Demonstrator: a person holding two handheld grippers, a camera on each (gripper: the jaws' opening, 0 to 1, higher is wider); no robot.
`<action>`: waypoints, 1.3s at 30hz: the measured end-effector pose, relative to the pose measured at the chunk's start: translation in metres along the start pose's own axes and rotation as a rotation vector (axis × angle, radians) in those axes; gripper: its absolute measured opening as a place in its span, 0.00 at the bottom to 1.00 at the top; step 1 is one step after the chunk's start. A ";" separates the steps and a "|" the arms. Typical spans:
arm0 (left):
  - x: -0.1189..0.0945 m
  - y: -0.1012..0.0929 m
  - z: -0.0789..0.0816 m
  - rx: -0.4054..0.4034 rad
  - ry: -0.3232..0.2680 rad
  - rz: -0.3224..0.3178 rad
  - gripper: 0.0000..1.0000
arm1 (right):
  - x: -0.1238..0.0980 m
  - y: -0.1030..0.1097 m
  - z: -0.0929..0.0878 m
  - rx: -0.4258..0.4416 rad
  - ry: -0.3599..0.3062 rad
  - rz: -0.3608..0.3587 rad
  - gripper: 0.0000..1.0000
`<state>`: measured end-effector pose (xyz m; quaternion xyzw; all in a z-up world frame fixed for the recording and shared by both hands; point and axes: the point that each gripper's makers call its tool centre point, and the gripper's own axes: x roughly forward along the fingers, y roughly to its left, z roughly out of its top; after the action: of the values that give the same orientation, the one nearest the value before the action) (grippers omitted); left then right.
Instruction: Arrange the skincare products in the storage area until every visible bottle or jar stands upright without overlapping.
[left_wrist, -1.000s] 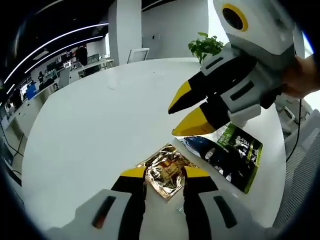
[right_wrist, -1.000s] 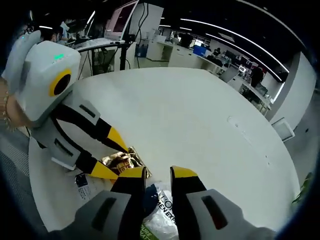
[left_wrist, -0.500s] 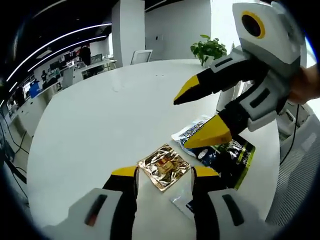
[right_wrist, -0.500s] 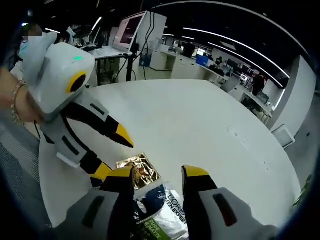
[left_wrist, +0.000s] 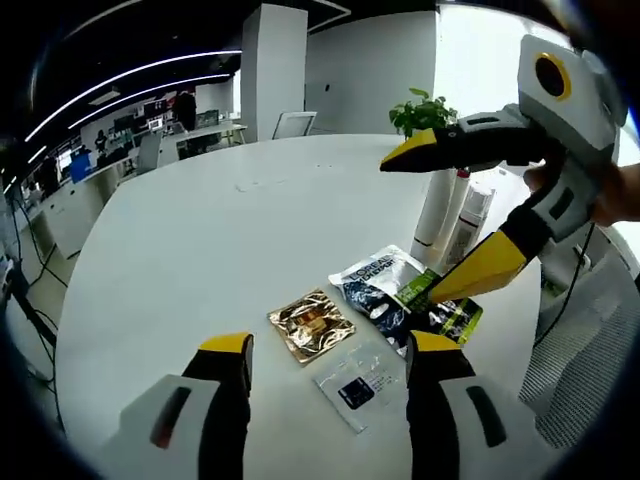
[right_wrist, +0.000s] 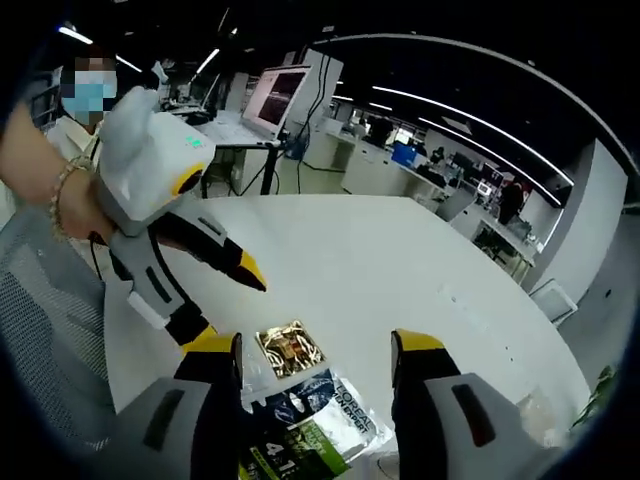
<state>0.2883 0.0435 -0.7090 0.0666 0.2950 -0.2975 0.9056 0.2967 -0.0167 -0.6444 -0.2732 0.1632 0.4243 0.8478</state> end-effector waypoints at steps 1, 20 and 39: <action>-0.002 -0.002 0.000 -0.001 0.001 0.000 0.63 | -0.004 0.001 0.001 0.011 -0.015 -0.004 0.64; -0.050 -0.031 -0.015 -0.063 -0.004 0.002 0.95 | -0.109 -0.018 -0.033 0.188 -0.081 -0.200 0.95; -0.099 -0.040 -0.027 -0.101 -0.044 0.068 0.99 | -0.164 -0.025 -0.085 0.400 -0.084 -0.332 1.00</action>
<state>0.1874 0.0682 -0.6720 0.0241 0.2871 -0.2527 0.9237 0.2175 -0.1835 -0.6210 -0.1052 0.1616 0.2495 0.9490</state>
